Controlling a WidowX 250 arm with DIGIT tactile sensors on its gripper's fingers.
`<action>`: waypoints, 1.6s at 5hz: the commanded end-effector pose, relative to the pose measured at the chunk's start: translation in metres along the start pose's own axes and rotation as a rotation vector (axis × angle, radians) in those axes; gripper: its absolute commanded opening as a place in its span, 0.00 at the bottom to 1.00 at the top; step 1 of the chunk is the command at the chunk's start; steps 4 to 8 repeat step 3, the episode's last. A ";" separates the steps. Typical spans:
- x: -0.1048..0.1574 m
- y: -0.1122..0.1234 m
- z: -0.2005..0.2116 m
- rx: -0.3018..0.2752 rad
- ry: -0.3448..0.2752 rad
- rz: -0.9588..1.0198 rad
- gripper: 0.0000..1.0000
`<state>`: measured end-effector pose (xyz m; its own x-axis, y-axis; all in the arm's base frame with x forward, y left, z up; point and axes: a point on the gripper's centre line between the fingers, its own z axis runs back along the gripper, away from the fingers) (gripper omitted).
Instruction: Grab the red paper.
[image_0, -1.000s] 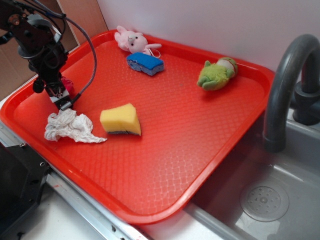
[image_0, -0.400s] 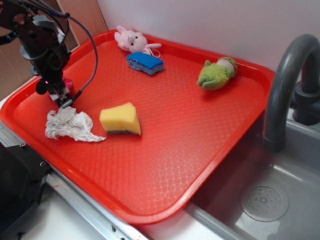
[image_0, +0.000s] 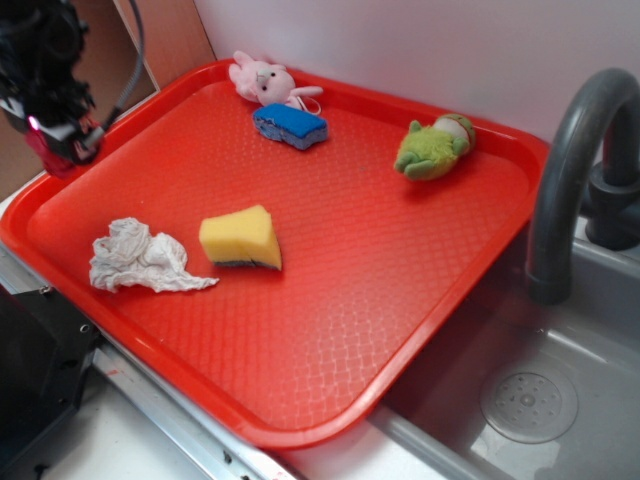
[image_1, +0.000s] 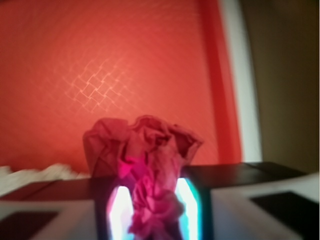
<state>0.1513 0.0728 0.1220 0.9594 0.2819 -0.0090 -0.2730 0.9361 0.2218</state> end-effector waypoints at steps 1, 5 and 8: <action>-0.007 -0.019 0.096 -0.130 -0.033 0.082 0.00; -0.020 -0.039 0.099 -0.252 -0.089 0.029 0.00; -0.020 -0.039 0.099 -0.252 -0.089 0.029 0.00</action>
